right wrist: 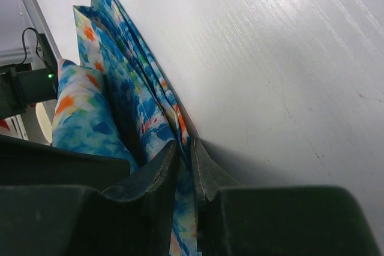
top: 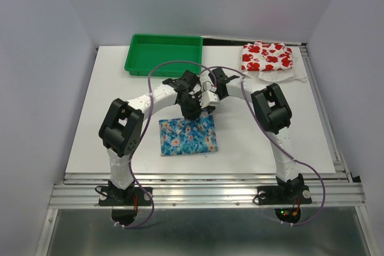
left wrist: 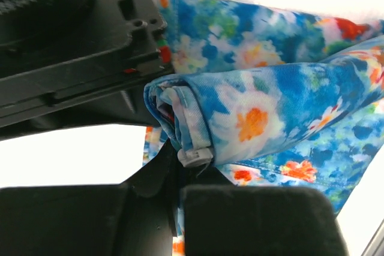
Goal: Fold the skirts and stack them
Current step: Fold the skirt
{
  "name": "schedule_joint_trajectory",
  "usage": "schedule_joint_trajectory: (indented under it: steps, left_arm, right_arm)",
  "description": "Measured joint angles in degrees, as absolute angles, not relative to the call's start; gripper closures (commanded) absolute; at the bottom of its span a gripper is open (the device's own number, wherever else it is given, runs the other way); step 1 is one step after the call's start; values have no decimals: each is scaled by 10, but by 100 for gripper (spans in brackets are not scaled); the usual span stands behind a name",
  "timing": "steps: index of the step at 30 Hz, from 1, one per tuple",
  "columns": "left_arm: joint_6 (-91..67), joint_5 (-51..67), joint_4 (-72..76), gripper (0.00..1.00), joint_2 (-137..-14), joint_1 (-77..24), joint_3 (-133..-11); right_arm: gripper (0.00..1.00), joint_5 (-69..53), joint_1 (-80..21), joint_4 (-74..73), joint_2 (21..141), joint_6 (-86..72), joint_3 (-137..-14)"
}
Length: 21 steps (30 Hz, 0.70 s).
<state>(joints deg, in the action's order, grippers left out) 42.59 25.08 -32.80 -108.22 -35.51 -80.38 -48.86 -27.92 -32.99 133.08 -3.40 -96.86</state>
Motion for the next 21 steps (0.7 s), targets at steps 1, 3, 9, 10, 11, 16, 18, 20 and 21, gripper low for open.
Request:
schedule_joint_trajectory:
  steps: [1,3,9,10,11,16,18,20,21]
  left_arm:
    - [425,247,-322,77,-1082,-355,-803]
    - [423,241,-314,67,-1082,-355,-802]
    - [419,214,-297,45,-1082,-355,-801]
    - [419,207,-296,44,-1082,-355,-801]
    - [415,205,-297,44,-1081,-355,-801]
    - [405,178,-307,44,-1049,-352,-801]
    - [392,171,-309,45,-1018,-351,-801]
    - [372,166,-307,46,-972,-350,-801]
    - [360,165,-302,47,-952,-350,-798]
  right_arm:
    - [79,-489,-279,-330,1331,-34,-969]
    - [79,-489,-279,-330,1331,-34,-969]
    - [78,-489,-279,-331,1331,-34,-969]
    - [78,-488,-279,-331,1331,-34,-969]
    - [78,-489,-279,-331,1331,-34,-969]
    - [77,-487,-279,-332,1331,-30,-969]
    - [76,-487,-280,-334,1331,-27,-970]
    - [74,-486,-281,-336,1331,-26,-972]
    - [72,-484,-281,-339,1331,-25,-975]
